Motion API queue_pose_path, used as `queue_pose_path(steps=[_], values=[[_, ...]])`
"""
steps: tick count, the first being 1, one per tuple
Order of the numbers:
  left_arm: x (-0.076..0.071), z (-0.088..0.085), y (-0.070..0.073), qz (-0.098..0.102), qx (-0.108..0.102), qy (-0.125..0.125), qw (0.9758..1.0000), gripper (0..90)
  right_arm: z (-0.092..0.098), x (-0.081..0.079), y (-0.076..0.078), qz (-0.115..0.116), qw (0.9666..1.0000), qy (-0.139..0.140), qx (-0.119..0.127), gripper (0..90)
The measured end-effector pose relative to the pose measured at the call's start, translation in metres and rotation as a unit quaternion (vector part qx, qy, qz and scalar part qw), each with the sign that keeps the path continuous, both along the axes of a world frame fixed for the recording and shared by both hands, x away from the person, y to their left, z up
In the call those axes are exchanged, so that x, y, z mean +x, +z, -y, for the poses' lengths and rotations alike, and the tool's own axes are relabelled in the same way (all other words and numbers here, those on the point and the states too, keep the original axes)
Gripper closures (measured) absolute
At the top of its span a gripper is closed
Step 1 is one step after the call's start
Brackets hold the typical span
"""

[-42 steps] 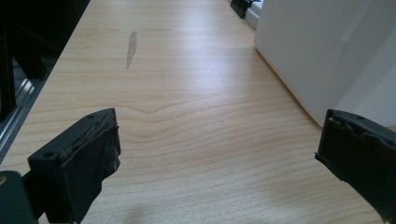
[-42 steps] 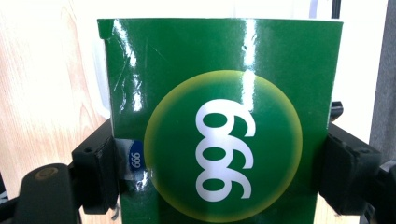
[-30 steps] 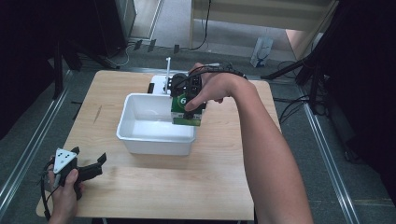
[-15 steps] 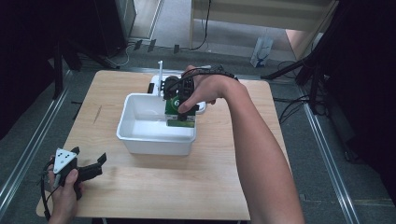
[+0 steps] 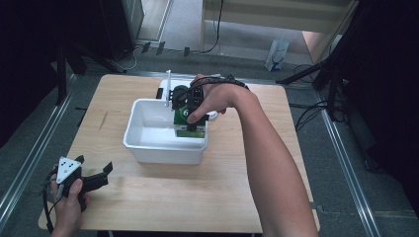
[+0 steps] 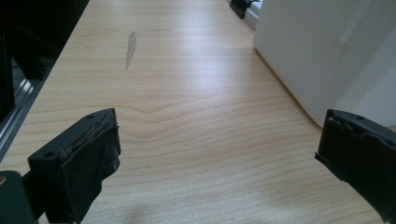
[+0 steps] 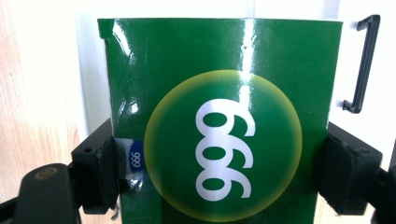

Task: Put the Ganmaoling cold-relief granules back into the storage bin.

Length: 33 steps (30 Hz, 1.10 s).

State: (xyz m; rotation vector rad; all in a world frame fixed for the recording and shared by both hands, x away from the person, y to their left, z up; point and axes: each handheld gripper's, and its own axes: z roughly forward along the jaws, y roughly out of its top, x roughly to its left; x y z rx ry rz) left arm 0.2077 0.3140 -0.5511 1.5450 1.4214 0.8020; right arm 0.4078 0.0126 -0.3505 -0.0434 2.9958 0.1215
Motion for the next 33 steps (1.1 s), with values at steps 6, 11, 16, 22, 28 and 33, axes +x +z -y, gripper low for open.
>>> queue_pose_path(steps=[6, 11, 16, 22, 28, 33], values=[[0.000, 0.000, 0.000, 0.000, 0.000, -0.002, 1.0000, 0.0, 0.000, 0.000, -0.007, -0.001, 1.0000, -0.001, -0.002, 15.8], [0.000, 0.000, 0.000, 0.000, -0.001, -0.002, 1.0000, 0.0, -0.001, 0.001, -0.014, 0.000, 1.0000, 0.006, -0.004, 15.7], [0.000, 0.000, 0.000, 0.001, -0.001, -0.002, 1.0000, 0.0, 0.000, 0.002, -0.022, -0.001, 1.0000, 0.008, 0.000, 15.7], [0.000, 0.000, 0.000, 0.001, -0.001, -0.002, 1.0000, 0.0, 0.002, 0.003, -0.031, -0.005, 1.0000, 0.004, 0.003, 15.7], [-0.001, 0.000, 0.000, 0.002, -0.001, -0.003, 1.0000, 0.0, 0.002, 0.004, -0.041, -0.009, 0.9999, 0.005, 0.007, 15.6], [-0.001, 0.000, 0.000, 0.002, -0.002, -0.003, 1.0000, 0.0, 0.002, 0.006, -0.050, -0.010, 0.9999, 0.002, 0.006, 15.6]])
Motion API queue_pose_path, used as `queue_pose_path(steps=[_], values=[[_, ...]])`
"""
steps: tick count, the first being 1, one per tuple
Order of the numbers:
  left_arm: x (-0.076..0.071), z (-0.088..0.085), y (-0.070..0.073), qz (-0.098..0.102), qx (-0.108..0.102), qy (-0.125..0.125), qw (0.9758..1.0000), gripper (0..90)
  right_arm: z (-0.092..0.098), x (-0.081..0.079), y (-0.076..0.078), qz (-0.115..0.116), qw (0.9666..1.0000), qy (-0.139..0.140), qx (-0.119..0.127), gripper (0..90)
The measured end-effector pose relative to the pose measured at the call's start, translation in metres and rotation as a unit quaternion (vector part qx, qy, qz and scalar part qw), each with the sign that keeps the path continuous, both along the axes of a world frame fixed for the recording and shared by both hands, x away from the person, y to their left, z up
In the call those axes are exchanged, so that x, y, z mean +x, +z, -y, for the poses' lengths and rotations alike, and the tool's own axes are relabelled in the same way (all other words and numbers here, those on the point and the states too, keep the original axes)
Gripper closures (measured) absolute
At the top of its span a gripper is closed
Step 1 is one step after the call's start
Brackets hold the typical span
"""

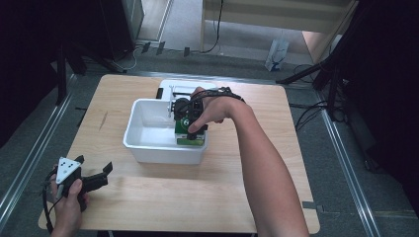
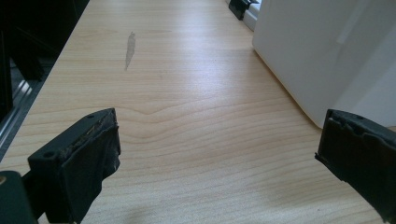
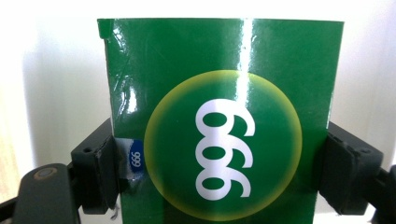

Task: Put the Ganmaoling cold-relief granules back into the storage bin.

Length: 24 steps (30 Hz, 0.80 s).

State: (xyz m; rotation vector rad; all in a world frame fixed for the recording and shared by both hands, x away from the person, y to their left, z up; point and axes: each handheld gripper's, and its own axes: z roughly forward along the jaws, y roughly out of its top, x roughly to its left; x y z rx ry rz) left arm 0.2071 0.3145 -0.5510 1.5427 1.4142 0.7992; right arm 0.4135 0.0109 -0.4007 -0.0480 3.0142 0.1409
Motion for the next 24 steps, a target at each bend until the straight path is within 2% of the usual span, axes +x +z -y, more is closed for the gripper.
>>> queue_pose_path(steps=[7, 17, 24], values=[[0.000, 0.000, 0.000, 0.001, -0.001, 0.001, 1.0000, 0.0, -0.003, 0.002, -0.015, -0.003, 1.0000, 0.000, -0.005, 15.6], [0.000, 0.000, 0.000, 0.001, -0.002, 0.001, 1.0000, 0.0, -0.008, 0.001, -0.024, -0.003, 0.9996, 0.003, -0.027, 15.5], [0.000, 0.000, 0.000, 0.002, -0.003, 0.002, 1.0000, 0.0, -0.010, 0.002, -0.031, -0.004, 0.9995, 0.008, -0.032, 15.4]])
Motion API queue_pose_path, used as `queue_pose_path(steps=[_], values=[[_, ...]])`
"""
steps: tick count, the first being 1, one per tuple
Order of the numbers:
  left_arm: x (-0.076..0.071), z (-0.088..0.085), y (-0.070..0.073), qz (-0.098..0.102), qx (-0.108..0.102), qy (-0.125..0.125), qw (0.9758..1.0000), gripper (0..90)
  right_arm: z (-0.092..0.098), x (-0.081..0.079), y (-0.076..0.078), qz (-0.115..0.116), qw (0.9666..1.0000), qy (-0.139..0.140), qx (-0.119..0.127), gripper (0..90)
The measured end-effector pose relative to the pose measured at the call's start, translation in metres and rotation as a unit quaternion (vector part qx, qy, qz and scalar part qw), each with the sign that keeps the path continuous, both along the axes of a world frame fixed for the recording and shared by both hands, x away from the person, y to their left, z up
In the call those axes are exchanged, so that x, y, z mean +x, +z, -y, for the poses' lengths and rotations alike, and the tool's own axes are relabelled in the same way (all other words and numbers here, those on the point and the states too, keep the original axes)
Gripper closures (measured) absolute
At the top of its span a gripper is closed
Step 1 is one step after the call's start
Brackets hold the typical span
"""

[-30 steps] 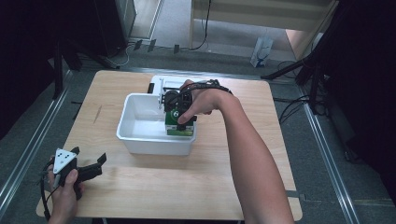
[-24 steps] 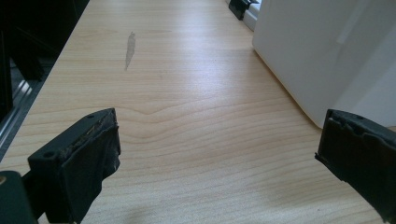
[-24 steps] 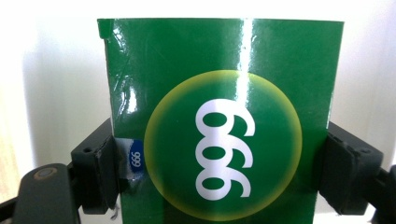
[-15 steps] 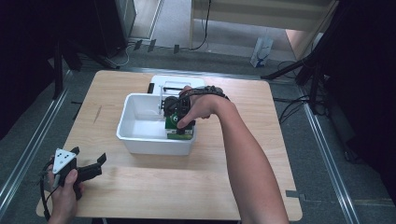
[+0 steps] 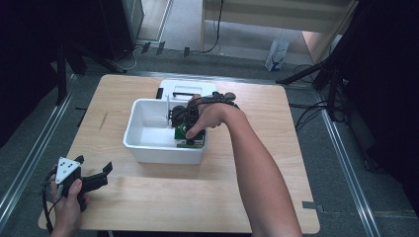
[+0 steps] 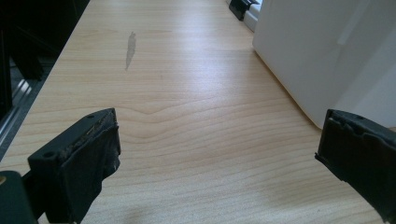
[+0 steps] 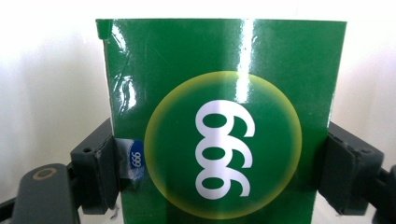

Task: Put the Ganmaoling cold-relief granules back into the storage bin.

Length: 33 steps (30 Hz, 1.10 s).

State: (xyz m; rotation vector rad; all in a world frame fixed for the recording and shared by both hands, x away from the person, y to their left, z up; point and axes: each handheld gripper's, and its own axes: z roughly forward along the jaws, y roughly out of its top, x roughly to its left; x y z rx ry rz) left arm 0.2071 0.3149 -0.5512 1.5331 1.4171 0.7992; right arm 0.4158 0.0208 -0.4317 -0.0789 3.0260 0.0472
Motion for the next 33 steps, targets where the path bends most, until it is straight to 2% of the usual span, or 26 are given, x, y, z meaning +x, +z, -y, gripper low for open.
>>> queue_pose_path(steps=[9, 10, 14, 15, 17, 21, 28, 33], values=[[0.000, 0.000, 0.000, -0.001, -0.001, 0.001, 1.0000, 0.0, 0.001, 0.001, -0.007, -0.004, 1.0000, 0.000, -0.007, 14.9], [0.000, 0.000, 0.000, 0.000, -0.001, 0.001, 1.0000, 0.0, 0.001, 0.000, -0.008, -0.007, 0.9999, -0.006, -0.012, 14.6], [0.000, 0.000, 0.000, 0.000, 0.001, 0.000, 1.0000, 0.0, 0.001, -0.001, -0.008, 0.000, 0.9999, -0.002, -0.013, 13.9], [0.000, 0.000, 0.000, -0.001, 0.002, -0.001, 1.0000, 0.0, 0.002, -0.002, -0.006, 0.006, 0.9999, -0.001, -0.011, 13.9], [0.000, 0.000, 0.000, -0.001, 0.001, 0.000, 1.0000, 0.0, 0.003, -0.002, -0.003, 0.004, 1.0000, -0.004, -0.005, 11.9], [0.000, 0.000, 0.000, -0.001, 0.002, -0.001, 1.0000, 0.0, 0.007, -0.003, 0.004, 0.010, 0.9998, -0.016, 0.004, 3.4], [0.000, 0.000, 0.000, -0.002, 0.004, 0.000, 1.0000, 0.0, 0.014, -0.006, 0.024, 0.016, 0.9989, -0.027, 0.034, 0.8], [0.000, 0.001, 0.000, -0.005, 0.007, 0.000, 1.0000, 0.0, 0.023, -0.010, 0.045, 0.025, 0.9976, -0.037, 0.053, 0.0]])
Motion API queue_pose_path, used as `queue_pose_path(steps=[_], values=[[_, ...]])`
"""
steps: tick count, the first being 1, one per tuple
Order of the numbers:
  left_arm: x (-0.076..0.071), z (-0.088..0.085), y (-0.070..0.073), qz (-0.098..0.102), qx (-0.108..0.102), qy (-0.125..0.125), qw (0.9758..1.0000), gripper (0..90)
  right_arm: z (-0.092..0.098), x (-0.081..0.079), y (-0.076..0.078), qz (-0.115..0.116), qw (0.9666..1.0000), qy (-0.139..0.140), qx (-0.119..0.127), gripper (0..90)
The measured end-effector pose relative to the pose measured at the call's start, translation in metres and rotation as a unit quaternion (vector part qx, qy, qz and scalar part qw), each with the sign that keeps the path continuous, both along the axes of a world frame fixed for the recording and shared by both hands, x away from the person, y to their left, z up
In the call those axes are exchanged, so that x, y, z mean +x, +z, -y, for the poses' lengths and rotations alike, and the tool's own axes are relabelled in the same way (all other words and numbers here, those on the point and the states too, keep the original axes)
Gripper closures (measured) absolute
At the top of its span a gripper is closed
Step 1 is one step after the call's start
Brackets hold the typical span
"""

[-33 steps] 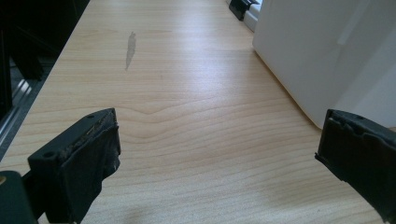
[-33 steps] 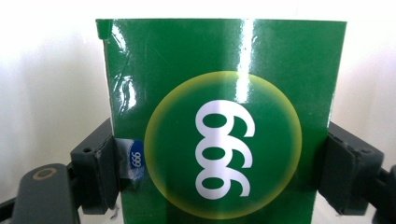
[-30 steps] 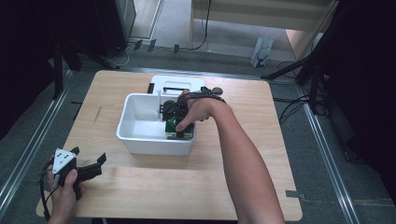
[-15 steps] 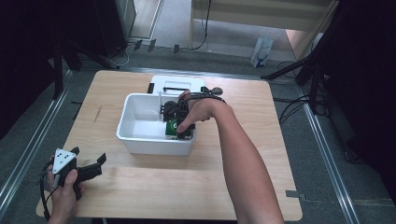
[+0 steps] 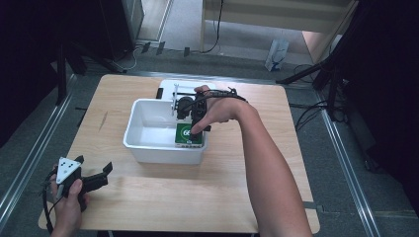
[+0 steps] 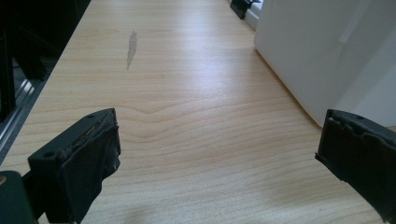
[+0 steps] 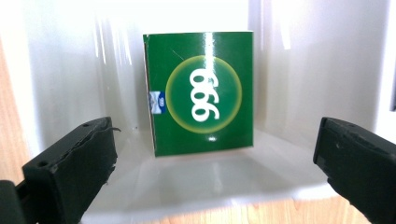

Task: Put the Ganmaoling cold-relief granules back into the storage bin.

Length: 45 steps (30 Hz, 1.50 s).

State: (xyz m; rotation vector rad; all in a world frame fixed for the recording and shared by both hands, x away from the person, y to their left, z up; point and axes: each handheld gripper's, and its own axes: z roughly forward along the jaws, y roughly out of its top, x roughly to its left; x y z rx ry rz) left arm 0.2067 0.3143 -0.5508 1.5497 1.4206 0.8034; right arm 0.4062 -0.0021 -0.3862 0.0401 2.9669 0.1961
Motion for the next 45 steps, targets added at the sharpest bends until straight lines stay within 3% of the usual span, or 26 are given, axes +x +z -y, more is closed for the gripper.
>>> queue_pose_path(steps=[8, 13, 20, 34, 45], values=[[0.000, 0.001, 0.000, 0.002, 0.002, 0.002, 1.0000, 0.0, 0.023, -0.006, 0.020, 0.020, 0.9997, -0.011, 0.007, 0.0], [0.000, 0.001, 0.000, 0.001, 0.004, 0.002, 1.0000, 0.0, 0.043, -0.008, 0.023, 0.025, 0.9995, -0.020, 0.006, 0.0], [0.000, 0.001, 0.000, 0.001, 0.004, 0.002, 1.0000, 0.0, 0.070, -0.010, 0.023, 0.027, 0.9987, -0.037, 0.023, 0.0], [0.000, 0.001, 0.000, 0.000, 0.002, 0.003, 1.0000, 0.0, 0.125, -0.015, 0.003, 0.021, 0.9966, -0.073, 0.033, 0.0], [0.000, 0.001, 0.000, 0.001, 0.003, 0.005, 1.0000, 0.0, 0.170, -0.019, -0.023, 0.011, 0.9895, -0.127, 0.069, 0.0]])
